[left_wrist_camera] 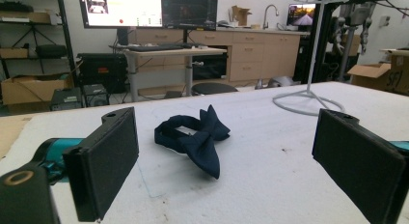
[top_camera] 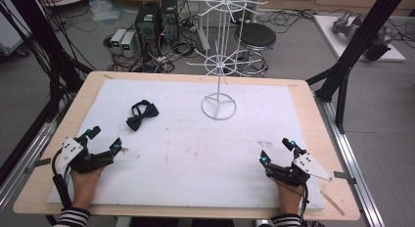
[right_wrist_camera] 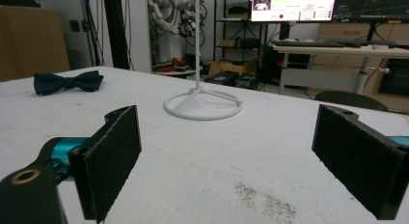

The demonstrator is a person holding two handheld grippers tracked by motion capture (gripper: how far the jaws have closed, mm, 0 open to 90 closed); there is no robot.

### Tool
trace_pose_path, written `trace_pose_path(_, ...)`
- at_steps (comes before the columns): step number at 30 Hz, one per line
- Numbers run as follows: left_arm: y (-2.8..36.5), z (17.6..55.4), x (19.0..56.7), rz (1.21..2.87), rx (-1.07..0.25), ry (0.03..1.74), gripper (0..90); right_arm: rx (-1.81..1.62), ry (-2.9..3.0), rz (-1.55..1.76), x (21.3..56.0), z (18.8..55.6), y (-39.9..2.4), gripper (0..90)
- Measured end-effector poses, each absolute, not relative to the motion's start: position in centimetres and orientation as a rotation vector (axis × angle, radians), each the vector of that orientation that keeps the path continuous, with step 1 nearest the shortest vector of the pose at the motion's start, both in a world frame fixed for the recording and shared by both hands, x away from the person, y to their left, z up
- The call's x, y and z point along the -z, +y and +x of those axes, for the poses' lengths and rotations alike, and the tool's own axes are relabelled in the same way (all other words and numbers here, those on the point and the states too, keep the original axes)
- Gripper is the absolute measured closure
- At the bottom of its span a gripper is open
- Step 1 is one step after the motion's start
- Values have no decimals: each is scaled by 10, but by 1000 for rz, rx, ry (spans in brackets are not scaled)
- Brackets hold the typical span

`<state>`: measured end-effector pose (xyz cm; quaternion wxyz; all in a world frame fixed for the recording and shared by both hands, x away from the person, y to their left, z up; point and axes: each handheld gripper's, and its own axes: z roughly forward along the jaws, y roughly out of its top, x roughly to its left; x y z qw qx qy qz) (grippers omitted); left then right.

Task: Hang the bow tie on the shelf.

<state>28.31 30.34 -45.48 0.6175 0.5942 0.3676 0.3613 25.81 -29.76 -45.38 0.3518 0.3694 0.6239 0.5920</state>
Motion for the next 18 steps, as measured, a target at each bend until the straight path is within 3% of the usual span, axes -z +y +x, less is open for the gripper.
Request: trace_pose_path(18,303,284,454,1380,-827,857,95,-1510,1603,946,454,257,-296,91)
